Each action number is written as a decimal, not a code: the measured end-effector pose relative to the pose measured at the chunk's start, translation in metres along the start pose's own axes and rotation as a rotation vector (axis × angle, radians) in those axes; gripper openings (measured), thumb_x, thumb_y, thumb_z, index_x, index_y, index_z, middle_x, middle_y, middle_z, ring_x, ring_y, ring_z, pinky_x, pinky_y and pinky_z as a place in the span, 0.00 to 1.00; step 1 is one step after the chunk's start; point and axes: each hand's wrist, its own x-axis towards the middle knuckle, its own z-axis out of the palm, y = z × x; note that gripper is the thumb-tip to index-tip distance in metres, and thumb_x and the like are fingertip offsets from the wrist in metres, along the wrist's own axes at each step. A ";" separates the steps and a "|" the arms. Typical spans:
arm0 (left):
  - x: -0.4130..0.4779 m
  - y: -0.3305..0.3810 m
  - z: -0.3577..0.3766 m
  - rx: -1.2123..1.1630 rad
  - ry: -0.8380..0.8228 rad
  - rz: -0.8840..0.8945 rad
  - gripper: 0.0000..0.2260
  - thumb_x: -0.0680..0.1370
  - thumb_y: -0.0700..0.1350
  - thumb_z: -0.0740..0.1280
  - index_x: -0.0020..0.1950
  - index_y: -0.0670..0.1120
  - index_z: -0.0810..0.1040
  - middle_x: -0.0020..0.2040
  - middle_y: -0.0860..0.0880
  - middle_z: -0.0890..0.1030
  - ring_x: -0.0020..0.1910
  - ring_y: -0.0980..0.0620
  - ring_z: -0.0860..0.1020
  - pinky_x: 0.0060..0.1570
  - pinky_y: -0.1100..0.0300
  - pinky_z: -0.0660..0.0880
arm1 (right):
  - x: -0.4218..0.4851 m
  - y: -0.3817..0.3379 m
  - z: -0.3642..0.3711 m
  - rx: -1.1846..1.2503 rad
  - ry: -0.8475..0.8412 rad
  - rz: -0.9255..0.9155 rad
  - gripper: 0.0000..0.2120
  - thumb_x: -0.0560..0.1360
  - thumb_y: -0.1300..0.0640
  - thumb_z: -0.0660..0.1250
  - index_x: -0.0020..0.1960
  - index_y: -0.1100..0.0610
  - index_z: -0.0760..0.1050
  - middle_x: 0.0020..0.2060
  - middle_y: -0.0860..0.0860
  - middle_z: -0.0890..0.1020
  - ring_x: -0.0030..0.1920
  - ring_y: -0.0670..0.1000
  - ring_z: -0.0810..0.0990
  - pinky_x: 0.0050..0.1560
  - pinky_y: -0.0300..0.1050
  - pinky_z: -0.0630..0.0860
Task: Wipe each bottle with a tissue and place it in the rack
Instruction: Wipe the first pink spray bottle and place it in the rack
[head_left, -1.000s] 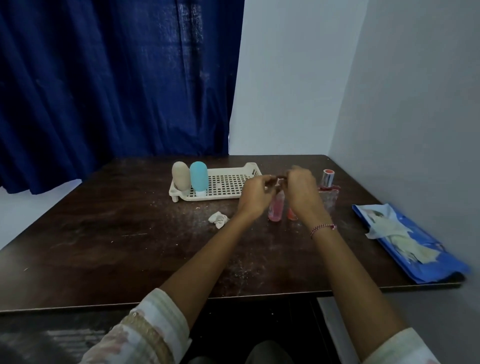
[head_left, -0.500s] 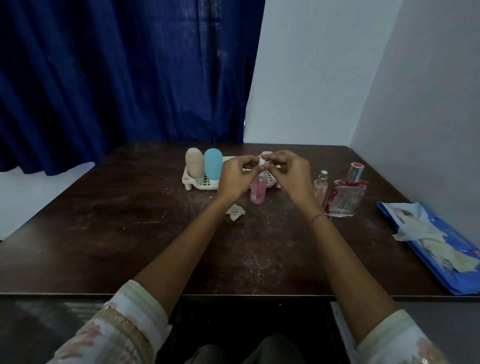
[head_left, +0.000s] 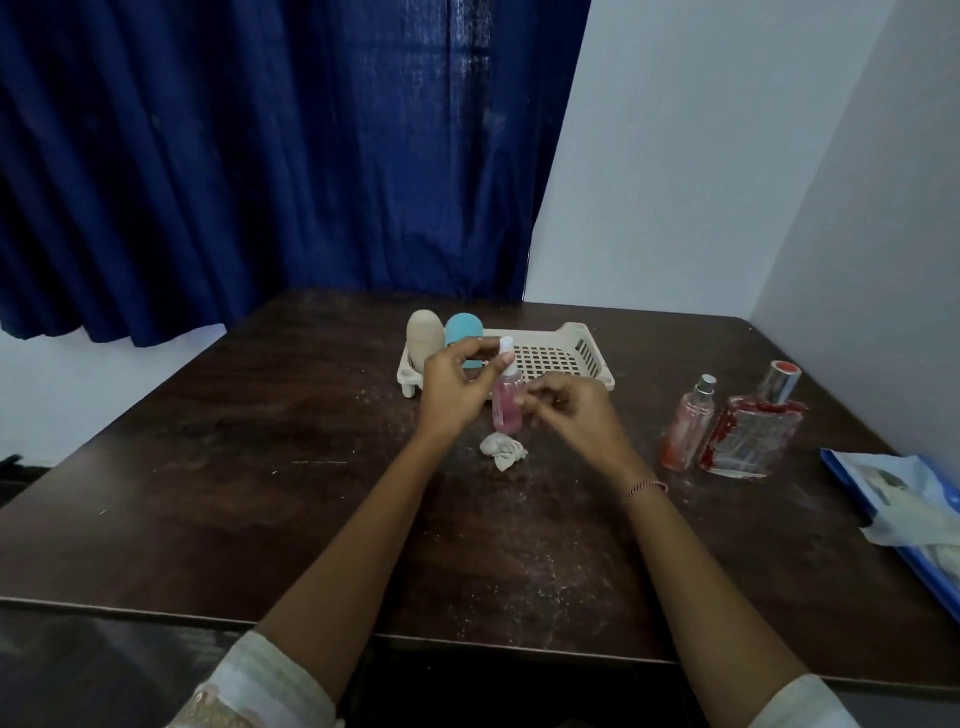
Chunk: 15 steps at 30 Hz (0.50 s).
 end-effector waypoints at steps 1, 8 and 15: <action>-0.001 -0.002 -0.001 -0.009 0.000 -0.004 0.10 0.74 0.44 0.72 0.54 0.45 0.81 0.50 0.51 0.82 0.51 0.59 0.79 0.51 0.67 0.76 | 0.000 0.000 0.000 -0.051 -0.085 -0.029 0.07 0.71 0.56 0.71 0.49 0.55 0.81 0.40 0.46 0.83 0.38 0.41 0.80 0.42 0.34 0.76; 0.002 -0.006 -0.010 0.047 -0.001 0.041 0.12 0.74 0.46 0.71 0.55 0.43 0.81 0.52 0.50 0.83 0.52 0.58 0.79 0.52 0.66 0.76 | 0.004 -0.005 0.011 -0.287 -0.282 -0.186 0.12 0.71 0.53 0.71 0.52 0.57 0.82 0.45 0.49 0.84 0.38 0.33 0.75 0.42 0.24 0.68; 0.004 -0.007 -0.010 0.094 -0.020 0.078 0.11 0.74 0.46 0.70 0.55 0.44 0.81 0.50 0.51 0.83 0.49 0.59 0.80 0.49 0.69 0.76 | 0.006 -0.002 0.012 -0.312 -0.438 -0.095 0.16 0.67 0.49 0.74 0.53 0.55 0.81 0.46 0.47 0.82 0.44 0.42 0.78 0.44 0.34 0.74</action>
